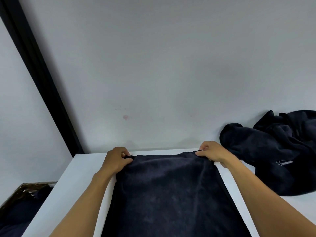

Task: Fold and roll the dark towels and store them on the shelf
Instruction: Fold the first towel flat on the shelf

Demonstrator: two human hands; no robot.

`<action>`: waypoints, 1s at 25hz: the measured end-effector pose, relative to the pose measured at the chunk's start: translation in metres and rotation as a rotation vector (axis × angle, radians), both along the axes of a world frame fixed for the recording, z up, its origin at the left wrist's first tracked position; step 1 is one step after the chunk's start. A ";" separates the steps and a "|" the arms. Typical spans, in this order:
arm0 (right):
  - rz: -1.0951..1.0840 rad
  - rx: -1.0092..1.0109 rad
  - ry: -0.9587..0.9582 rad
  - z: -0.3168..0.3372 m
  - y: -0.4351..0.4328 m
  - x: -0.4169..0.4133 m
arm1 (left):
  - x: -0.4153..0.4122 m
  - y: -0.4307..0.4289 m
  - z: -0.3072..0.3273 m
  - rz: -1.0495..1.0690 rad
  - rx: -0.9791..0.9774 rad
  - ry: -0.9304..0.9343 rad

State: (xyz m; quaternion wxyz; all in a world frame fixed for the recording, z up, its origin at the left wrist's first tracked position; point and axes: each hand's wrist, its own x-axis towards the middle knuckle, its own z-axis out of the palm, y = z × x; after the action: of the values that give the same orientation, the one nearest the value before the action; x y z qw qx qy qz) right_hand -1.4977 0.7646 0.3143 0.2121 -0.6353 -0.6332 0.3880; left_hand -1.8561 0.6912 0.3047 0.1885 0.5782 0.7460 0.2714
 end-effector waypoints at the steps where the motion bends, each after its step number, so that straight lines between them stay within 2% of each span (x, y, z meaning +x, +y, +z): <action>1: 0.022 -0.062 0.010 0.005 0.000 0.003 | 0.001 -0.001 0.004 -0.006 -0.017 -0.037; 3: 0.099 -0.154 -0.031 0.013 -0.001 0.008 | 0.003 -0.004 0.009 -0.011 -0.032 -0.152; 5: 0.132 -0.143 -0.039 0.017 -0.003 0.010 | 0.002 -0.007 0.012 0.018 0.000 -0.294; 8: 0.079 -0.032 0.102 0.021 -0.009 0.014 | -0.006 -0.012 0.019 0.050 0.047 -0.442; 11: 0.080 -0.011 0.225 0.025 -0.017 0.020 | -0.013 -0.020 0.030 0.066 0.078 -0.536; 17: -0.041 0.210 0.366 0.051 -0.033 0.019 | -0.021 -0.042 0.067 0.044 0.179 -0.588; 22: -0.060 0.495 0.503 0.141 -0.047 0.019 | -0.024 -0.067 0.142 0.000 0.398 -0.573; 24: -0.007 0.633 0.437 0.185 -0.057 0.021 | -0.025 -0.075 0.181 0.008 0.520 -0.559; 25: 0.032 0.699 0.306 0.204 -0.062 0.023 | -0.025 -0.079 0.200 0.008 0.567 -0.541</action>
State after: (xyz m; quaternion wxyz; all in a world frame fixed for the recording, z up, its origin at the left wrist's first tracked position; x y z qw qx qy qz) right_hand -1.4744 0.7021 0.5188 0.5022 -0.4493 -0.6981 0.2422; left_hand -1.8813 0.6120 0.5042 0.2101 0.5122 0.5670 0.6100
